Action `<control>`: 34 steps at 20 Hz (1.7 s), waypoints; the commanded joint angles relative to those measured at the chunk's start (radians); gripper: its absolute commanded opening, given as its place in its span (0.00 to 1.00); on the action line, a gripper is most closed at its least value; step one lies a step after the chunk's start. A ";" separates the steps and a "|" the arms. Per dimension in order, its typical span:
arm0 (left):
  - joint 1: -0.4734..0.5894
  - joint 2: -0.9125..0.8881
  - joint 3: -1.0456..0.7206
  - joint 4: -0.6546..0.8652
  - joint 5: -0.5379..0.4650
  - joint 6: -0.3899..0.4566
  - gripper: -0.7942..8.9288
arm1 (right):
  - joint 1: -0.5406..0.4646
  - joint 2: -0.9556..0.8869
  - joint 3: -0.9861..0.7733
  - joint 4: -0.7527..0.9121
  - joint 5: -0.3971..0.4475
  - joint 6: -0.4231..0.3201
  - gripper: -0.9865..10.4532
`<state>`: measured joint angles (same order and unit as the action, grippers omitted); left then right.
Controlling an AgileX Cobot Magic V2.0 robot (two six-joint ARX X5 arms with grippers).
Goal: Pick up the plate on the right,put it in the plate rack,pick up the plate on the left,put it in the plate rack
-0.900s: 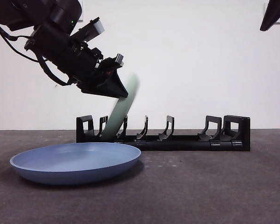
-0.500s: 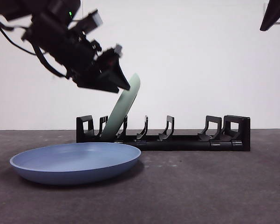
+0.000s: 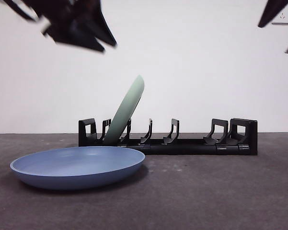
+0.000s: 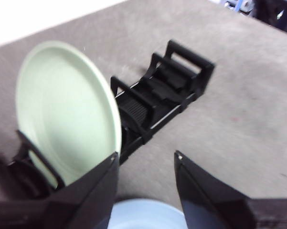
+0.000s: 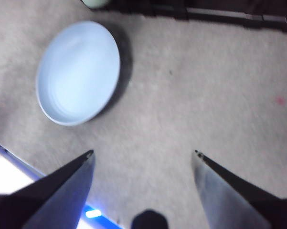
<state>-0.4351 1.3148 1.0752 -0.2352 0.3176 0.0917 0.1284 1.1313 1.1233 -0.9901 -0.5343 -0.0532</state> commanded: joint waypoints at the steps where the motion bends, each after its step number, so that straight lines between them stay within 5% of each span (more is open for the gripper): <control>1: -0.004 -0.098 0.008 -0.079 0.003 0.045 0.29 | 0.026 0.010 -0.013 0.054 -0.009 0.049 0.39; 6: -0.004 -0.293 0.008 -0.264 0.003 0.100 0.29 | 0.128 0.059 -0.013 0.182 -0.008 0.139 0.39; 9: -0.004 -0.421 0.008 -0.388 0.003 0.128 0.44 | 0.227 0.151 -0.013 0.287 0.019 0.199 0.39; 18: -0.004 -0.604 0.008 -0.628 0.003 0.143 0.45 | 0.425 0.526 -0.013 0.589 0.099 0.317 0.39; 34: -0.004 -0.602 0.008 -0.664 0.003 0.179 0.45 | 0.468 0.717 -0.006 0.726 0.150 0.369 0.32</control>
<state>-0.4355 0.7128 1.0756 -0.9108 0.3176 0.2581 0.5911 1.8297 1.1233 -0.2672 -0.3878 0.3050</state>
